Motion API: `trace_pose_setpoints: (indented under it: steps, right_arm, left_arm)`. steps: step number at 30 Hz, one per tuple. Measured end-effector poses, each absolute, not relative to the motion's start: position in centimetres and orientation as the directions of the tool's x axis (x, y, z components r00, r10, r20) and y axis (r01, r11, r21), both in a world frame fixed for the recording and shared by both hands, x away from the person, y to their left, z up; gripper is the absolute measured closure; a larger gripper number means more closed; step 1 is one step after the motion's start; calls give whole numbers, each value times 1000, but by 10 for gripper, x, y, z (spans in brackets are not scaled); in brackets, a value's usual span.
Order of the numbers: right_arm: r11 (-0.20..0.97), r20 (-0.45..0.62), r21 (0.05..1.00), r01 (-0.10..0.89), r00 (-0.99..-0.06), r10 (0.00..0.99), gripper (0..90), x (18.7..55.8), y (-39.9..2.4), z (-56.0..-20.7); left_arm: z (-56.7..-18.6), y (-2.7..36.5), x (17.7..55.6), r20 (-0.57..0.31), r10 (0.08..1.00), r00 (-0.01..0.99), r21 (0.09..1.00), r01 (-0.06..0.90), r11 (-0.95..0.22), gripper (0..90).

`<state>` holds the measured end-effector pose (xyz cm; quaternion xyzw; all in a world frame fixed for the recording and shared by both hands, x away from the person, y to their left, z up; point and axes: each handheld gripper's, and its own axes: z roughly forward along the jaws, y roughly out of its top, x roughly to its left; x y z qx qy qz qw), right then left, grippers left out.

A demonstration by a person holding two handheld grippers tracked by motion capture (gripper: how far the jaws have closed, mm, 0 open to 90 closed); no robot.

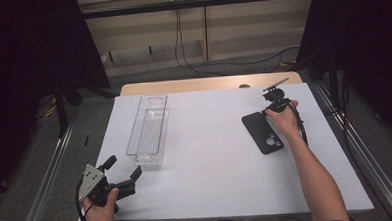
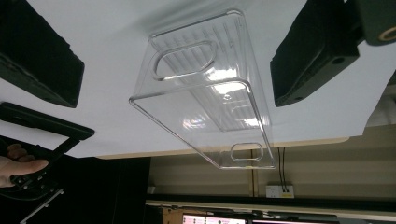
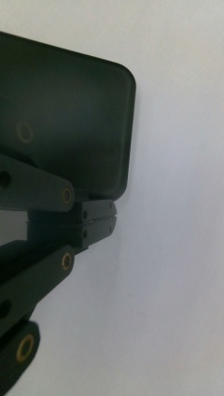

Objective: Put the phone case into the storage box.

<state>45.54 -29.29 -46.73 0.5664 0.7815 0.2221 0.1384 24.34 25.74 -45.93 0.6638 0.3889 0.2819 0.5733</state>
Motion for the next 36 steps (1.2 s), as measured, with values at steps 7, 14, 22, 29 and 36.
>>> trace_pose_setpoints:
  steps: [7, 14, 22, 29, 36]
  right_arm:
    - [270, 32, 502, 822, -330, 943, 900, 455, -288, -467]
    - [286, 18, 504, 815, -341, 940, 900, 455, -281, -467]
    - [311, 32, 521, 795, -382, 923, 900, 455, -274, -469]
    - [354, 49, 520, 777, -442, 896, 900, 455, -254, -468]
    - [397, 52, 514, 761, -489, 871, 900, 450, -227, -467]
  left_arm:
    - [-459, 256, 243, -77, 841, 535, 980, 198, -36, 29]
    - [-459, 257, 244, -69, 841, 537, 979, 198, -46, 29]
    - [-459, 256, 244, -66, 841, 538, 980, 194, -47, 29]
    - [-459, 256, 244, -64, 840, 538, 980, 192, -48, 29]
    - [-459, 256, 243, -78, 834, 546, 981, 192, -34, 29]
